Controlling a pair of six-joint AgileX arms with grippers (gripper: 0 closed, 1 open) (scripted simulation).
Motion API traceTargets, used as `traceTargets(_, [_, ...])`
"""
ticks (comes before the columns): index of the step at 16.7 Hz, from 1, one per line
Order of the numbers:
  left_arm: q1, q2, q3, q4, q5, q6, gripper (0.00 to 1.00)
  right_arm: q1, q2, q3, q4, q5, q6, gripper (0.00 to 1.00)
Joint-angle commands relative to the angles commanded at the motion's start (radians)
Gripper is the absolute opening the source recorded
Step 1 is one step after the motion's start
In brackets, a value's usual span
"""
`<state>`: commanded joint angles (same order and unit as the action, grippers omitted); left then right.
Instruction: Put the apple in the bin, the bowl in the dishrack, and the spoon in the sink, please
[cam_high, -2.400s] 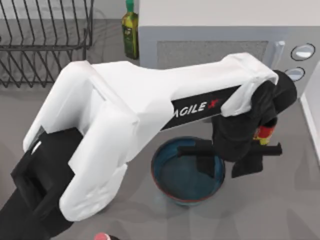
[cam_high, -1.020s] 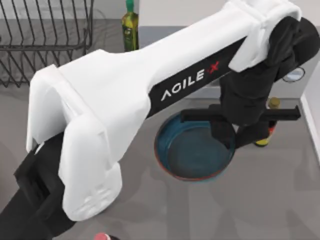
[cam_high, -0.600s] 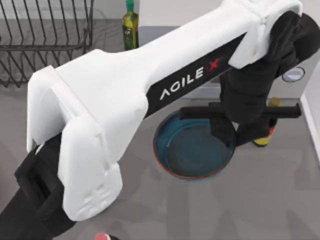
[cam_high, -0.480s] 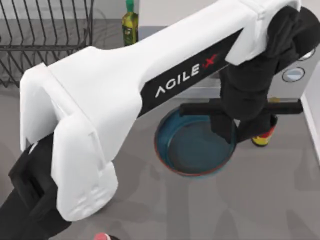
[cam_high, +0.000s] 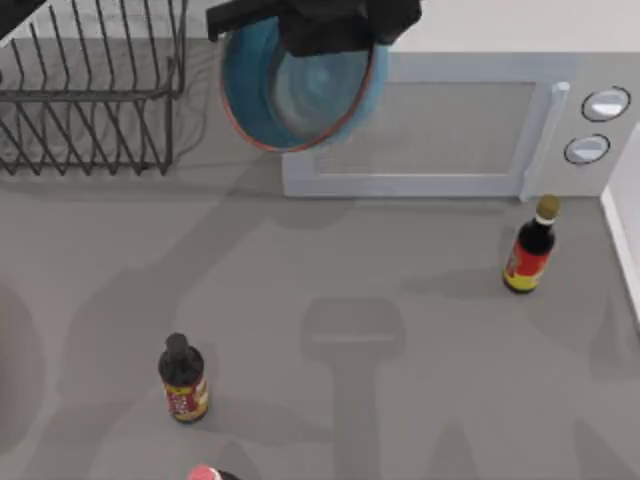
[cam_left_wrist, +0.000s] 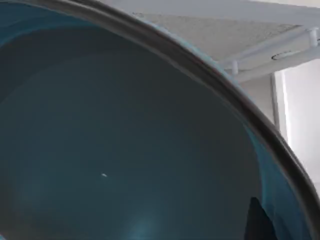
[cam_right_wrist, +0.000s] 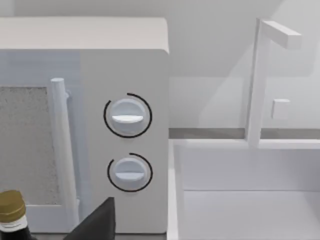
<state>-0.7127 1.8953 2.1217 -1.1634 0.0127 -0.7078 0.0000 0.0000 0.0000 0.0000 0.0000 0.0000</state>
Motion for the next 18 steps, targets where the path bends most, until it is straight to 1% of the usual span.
traceTargets(3, [0.191,-0.291,-0.203,0.234,0.02,0.138,0.0,0.0,0.0,0.0,0.0,0.0,0.0,1.0])
traceTargets(7, [0.472,-0.649,-0.509,0.542,0.07,0.348,0.0,0.0,0.0,0.0,0.0,0.0,0.0,1.0])
traceTargets(11, [0.719,-0.895,-0.803,0.789,0.134,0.556,0.0,0.0,0.0,0.0,0.0,0.0,0.0,1.0])
traceTargets(13, [0.809,-0.962,-0.913,0.871,0.164,0.64,0.0,0.0,0.0,0.0,0.0,0.0,0.0,1.0])
traceTargets(15, [0.87,-0.996,-0.982,0.921,0.185,0.697,0.0,0.0,0.0,0.0,0.0,0.0,0.0,1.0])
traceTargets(18, [0.894,-1.005,-1.008,0.938,0.194,0.72,0.0,0.0,0.0,0.0,0.0,0.0,0.0,1.0])
